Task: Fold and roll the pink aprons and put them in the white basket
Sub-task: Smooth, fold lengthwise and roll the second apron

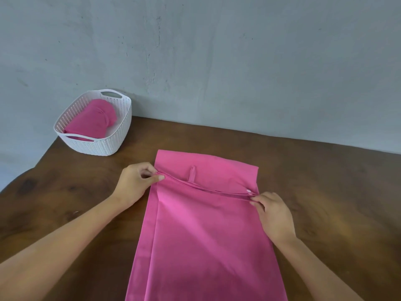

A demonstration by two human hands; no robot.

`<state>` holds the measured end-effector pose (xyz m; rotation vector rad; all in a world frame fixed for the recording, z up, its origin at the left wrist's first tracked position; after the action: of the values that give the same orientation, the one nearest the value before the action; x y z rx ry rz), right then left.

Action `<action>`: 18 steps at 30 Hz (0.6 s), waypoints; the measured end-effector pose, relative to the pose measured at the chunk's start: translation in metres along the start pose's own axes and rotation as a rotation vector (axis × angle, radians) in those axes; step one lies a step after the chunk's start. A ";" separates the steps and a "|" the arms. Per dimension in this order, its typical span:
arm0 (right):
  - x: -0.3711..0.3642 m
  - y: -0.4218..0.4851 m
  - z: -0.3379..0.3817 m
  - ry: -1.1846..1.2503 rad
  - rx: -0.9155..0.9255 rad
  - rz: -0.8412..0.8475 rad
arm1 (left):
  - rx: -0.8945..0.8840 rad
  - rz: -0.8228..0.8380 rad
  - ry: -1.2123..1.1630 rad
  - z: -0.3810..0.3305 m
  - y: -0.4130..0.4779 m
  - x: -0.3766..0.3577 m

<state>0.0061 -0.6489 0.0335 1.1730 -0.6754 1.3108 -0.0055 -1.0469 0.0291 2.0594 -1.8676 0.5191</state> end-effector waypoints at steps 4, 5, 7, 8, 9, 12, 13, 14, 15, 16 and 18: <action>0.000 -0.011 -0.003 0.051 -0.027 -0.014 | 0.038 -0.029 0.026 0.003 -0.015 0.000; 0.001 -0.015 -0.003 0.061 -0.029 -0.012 | 0.047 -0.030 0.029 0.003 -0.020 0.000; 0.005 -0.025 -0.005 0.075 -0.037 -0.010 | 0.067 -0.038 0.035 0.002 -0.033 -0.002; 0.008 -0.031 -0.006 0.078 -0.035 -0.011 | 0.076 -0.046 0.034 0.002 -0.041 -0.003; 0.011 -0.039 -0.006 0.080 -0.027 -0.015 | 0.084 -0.058 0.034 0.001 -0.050 -0.004; 0.022 -0.067 -0.009 0.092 -0.011 -0.033 | 0.107 -0.085 0.022 -0.004 -0.081 -0.012; 0.026 -0.079 -0.012 0.096 -0.011 -0.039 | 0.113 -0.093 0.017 -0.006 -0.094 -0.016; 0.029 -0.090 -0.014 0.098 -0.008 -0.046 | 0.120 -0.100 0.018 -0.008 -0.106 -0.019; 0.033 -0.102 -0.016 0.099 -0.003 -0.051 | 0.126 -0.106 0.021 -0.009 -0.118 -0.023; 0.037 -0.114 -0.018 0.100 0.005 -0.058 | 0.134 -0.108 0.025 -0.010 -0.131 -0.027; 0.045 -0.139 -0.022 0.103 0.018 -0.070 | 0.141 -0.106 0.038 -0.011 -0.157 -0.034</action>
<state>0.1427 -0.5927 0.0304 1.1259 -0.5444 1.3107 0.1470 -0.9956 0.0252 2.2076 -1.7348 0.6756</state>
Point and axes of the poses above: each hand's wrist, its own y-axis towards the middle knuckle, its own x-axis out of the back of the hand, z = x × y, the point moved 10 cm from there along y, towards the middle knuckle, and after that the axes turned 1 degree about y, right-handed, at the moved point
